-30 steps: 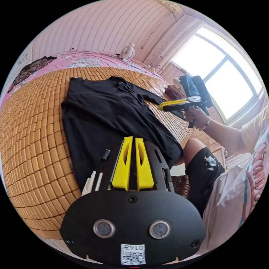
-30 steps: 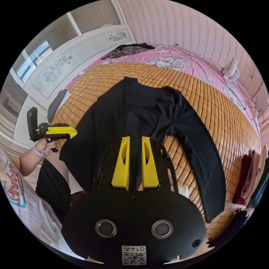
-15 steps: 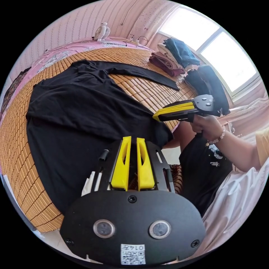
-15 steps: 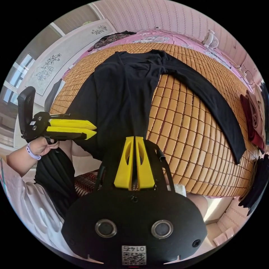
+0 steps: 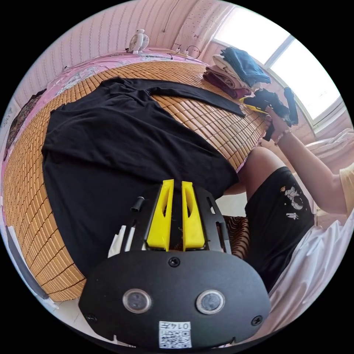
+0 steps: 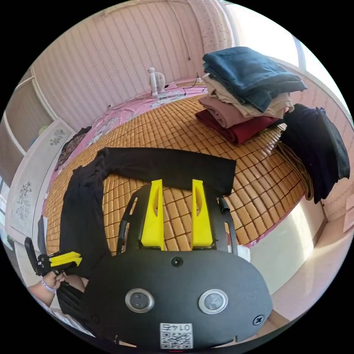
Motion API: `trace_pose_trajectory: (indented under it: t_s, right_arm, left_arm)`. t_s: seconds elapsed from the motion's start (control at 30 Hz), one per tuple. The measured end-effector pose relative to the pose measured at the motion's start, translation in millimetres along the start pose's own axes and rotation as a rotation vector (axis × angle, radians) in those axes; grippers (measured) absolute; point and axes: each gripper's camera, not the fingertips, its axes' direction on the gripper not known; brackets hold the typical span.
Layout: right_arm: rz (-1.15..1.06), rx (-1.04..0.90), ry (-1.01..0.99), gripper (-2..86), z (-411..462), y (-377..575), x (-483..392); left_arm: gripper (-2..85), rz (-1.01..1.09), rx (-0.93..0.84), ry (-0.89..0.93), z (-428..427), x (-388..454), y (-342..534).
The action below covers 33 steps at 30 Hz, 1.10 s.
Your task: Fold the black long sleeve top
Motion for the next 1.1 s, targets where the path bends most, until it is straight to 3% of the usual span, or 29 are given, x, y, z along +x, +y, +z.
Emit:
trace_pose_trajectory:
  t_s: [0.17,0.2,0.3,0.4,0.5,0.63,0.83,0.9,0.97,1.1]
  right_arm:
    - [0.164,-0.128,0.177,11.2,40,-18,52]
    - [0.183,-0.165,0.209,6.8,49,-17,55]
    - [0.115,-0.116,0.289,0.5,44,-9,44]
    - [0.105,-0.135,0.292,-0.5,38,-8,41]
    - [0.033,-0.167,0.043,-0.7,22,-19,27]
    - [-0.177,-0.052,-0.126,-0.7,-23,-37,-38]
    - [-0.527,0.312,-0.601,-0.1,-149,-46,-166]
    - [-0.749,0.401,-0.796,0.1,-195,-21,-220]
    - [-0.945,0.380,-0.916,0.5,-214,11,-260]
    - [-1.287,-0.002,-0.932,5.9,-173,111,-334]
  left_arm:
    - [3.7,-0.078,0.026,-0.053,-5,-30,-7]
    - [3.4,-0.088,0.010,-0.059,-1,-36,-8]
    - [1.7,-0.089,0.017,-0.048,4,-43,-6]
    - [0.8,-0.112,0.025,-0.031,0,-51,-5]
    - [0.0,-0.134,0.039,-0.003,-5,-61,-2]
    - [-0.9,-0.176,0.100,0.054,-18,-73,8]
    - [-0.9,-0.218,0.257,0.044,-88,-93,39]
    - [-0.8,-0.241,0.302,0.021,-116,-104,57]
    - [-0.6,-0.283,0.333,-0.002,-141,-119,79]
    - [1.3,-0.408,0.348,-0.041,-178,-153,134]
